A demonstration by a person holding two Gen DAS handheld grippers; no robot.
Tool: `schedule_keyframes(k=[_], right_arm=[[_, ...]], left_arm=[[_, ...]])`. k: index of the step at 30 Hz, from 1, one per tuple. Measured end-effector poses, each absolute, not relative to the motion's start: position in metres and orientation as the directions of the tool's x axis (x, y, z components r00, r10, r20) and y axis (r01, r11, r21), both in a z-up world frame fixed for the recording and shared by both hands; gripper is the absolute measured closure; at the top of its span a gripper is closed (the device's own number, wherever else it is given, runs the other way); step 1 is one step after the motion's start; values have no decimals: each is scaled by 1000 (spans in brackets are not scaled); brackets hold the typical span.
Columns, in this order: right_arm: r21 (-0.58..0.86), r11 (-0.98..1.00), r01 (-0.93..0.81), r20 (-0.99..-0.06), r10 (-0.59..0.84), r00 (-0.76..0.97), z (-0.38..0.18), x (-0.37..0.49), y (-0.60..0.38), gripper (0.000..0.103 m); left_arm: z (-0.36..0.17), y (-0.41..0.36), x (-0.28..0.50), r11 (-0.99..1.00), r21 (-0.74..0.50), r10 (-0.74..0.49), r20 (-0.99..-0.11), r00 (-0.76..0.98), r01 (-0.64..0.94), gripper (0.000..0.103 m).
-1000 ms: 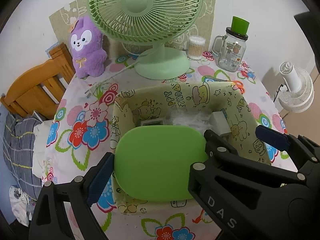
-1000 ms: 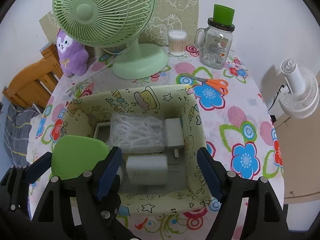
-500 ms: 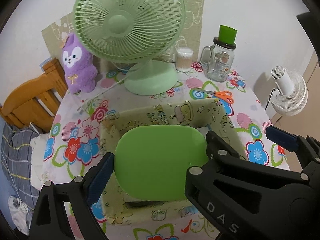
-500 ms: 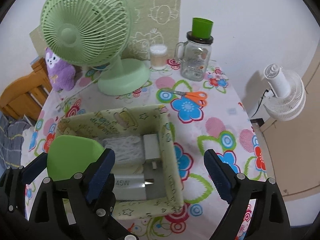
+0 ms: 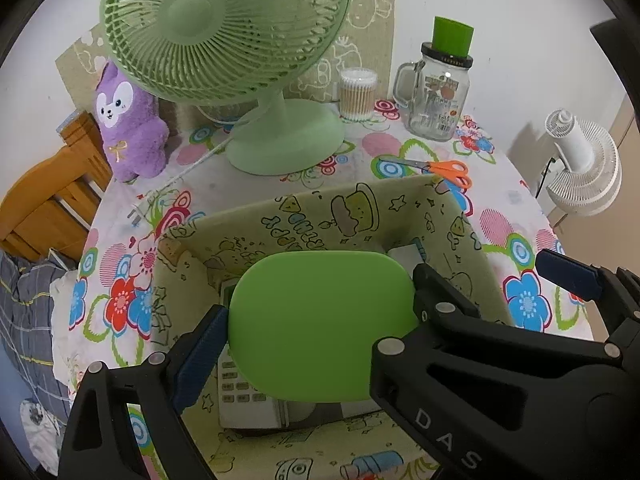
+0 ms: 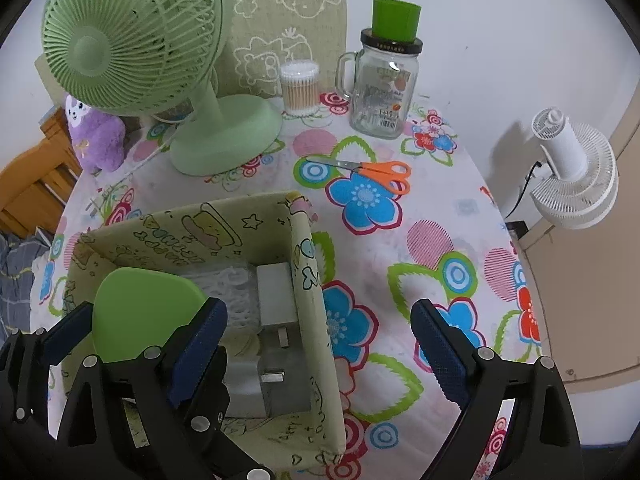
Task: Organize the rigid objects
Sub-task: 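Lower the green pad into the box and open the left gripper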
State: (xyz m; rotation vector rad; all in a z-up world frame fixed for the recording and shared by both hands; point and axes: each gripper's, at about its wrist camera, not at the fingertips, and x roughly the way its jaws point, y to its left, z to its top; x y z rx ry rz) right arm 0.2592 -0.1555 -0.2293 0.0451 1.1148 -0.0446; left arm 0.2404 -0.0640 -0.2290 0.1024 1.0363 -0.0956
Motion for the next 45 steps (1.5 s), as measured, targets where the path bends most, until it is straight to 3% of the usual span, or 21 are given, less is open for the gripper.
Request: schedule_keyframes(k=[12,17,45], right_arm=[[-4,998,61,-912,-28,409,-252,261,-161,8],[20,998,54,-918,-3,396,-255,259,-162,3],[39,999,13,-868,27,496,-188,197,-142,3]], left_arm=[[-259,-64,247,994,-32,-77,-888,454,107,7],[-258,-67,243,991,-26,-84,-886,456,132,4],[-194,-50,178,994,49,-13,-837,547,99,4]])
